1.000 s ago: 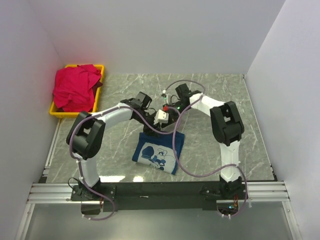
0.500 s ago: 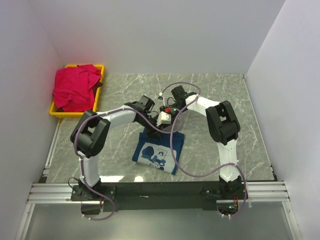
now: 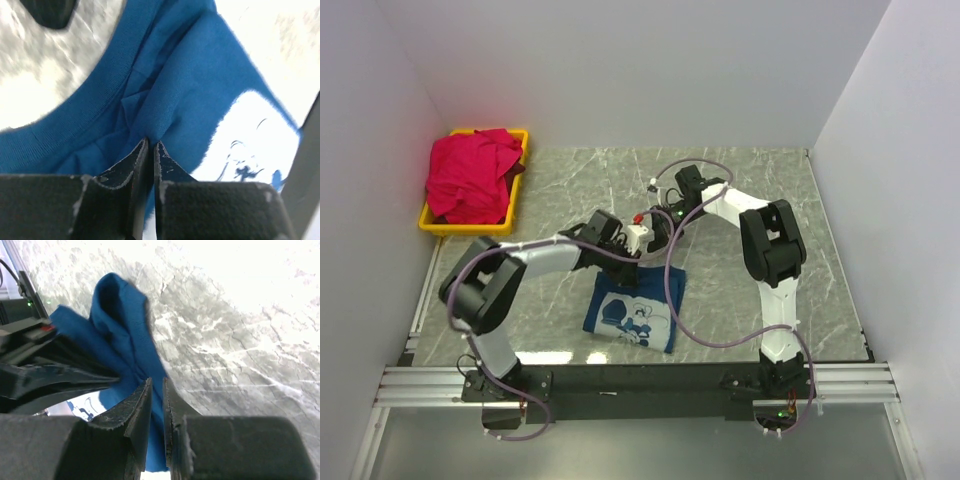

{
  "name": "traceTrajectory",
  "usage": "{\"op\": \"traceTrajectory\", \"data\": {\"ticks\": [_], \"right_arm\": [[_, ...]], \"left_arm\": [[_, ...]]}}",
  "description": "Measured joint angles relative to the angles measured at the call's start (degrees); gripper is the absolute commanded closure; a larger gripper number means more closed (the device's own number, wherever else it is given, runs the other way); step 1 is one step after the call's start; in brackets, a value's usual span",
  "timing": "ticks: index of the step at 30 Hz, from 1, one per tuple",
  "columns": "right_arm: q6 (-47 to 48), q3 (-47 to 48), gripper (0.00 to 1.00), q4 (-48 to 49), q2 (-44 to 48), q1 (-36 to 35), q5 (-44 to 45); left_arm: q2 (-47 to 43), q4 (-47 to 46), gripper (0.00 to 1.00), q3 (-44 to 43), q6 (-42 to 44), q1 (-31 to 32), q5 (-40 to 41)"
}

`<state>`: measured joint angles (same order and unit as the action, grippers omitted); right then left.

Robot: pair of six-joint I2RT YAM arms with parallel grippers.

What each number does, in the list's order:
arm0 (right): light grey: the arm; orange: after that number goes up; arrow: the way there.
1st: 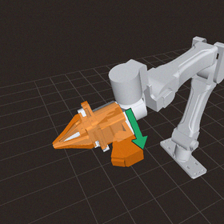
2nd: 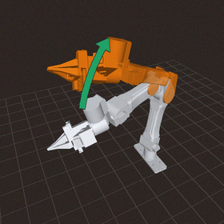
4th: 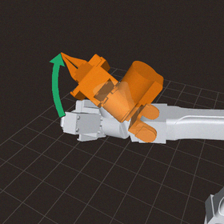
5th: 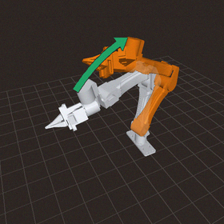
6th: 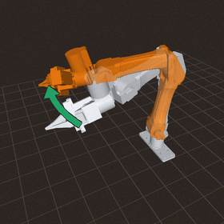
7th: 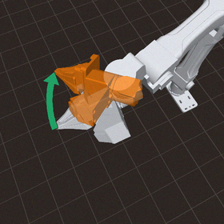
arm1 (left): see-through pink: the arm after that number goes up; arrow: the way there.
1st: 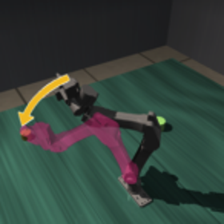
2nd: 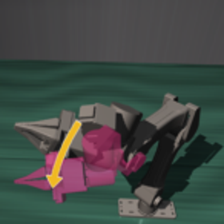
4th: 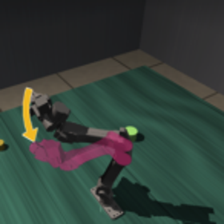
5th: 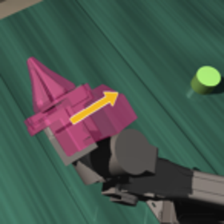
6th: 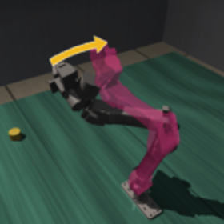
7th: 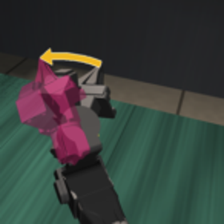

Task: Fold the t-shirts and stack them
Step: Fold the tshirt

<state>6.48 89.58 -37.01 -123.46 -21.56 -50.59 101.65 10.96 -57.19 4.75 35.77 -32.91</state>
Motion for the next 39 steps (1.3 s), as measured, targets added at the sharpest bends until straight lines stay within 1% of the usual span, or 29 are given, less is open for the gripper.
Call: {"op": "traceTrajectory", "data": {"ticks": [2,5,8,9,11,13,19,25,29,31,39], "right_arm": [[0.7,0.1,0.78,-0.8,0.0,0.2,0.0],[1.4,0.1,0.78,-1.8,0.1,0.3,-0.1],[1.7,0.1,0.78,-2.4,0.2,0.3,-0.8],[1.7,0.1,0.78,-2.5,0.3,0.3,-1.2],[1.4,0.1,0.79,-2.5,0.5,-0.1,-2.1],[0.7,-0.8,0.79,-1.6,1.0,-0.4,-3.2],[-0.7,-4.3,0.80,-1.0,1.4,-3.9,-6.7],[-2.4,-4.4,0.80,0.2,-1.5,-7.4,-8.5],[-3.2,-3.7,0.80,0.2,-6.1,-7.6,-8.9],[-4.2,-3.4,0.80,-0.5,-7.8,-7.5,-11.6],[-4.7,-3.2,0.80,-1.1,-8.5,-7.5,-13.0]], "left_arm": [[-3.5,-2.7,0.86,3.4,-5.9,1.6,2.4],[-6.4,-4.6,0.85,5.0,-11.1,3.9,4.7],[-7.1,-5.8,0.91,4.7,-13.0,5.2,5.7],[-7.1,-5.7,0.95,4.5,-12.7,5.2,5.9],[-7.1,-5.1,0.97,4.2,-11.1,5.1,6.0],[-7.1,-3.6,0.99,3.4,-7.5,5.1,5.9],[-7.3,0.2,0.99,2.5,2.8,5.8,5.7],[-7.5,1.4,0.99,2.5,9.4,6.7,5.8],[-8.3,3.0,0.99,2.4,13.4,7.2,5.9],[-8.6,4.0,0.99,2.1,15.1,7.4,5.9],[-10.2,5.6,0.99,-0.8,21.7,8.3,7.1]]}}
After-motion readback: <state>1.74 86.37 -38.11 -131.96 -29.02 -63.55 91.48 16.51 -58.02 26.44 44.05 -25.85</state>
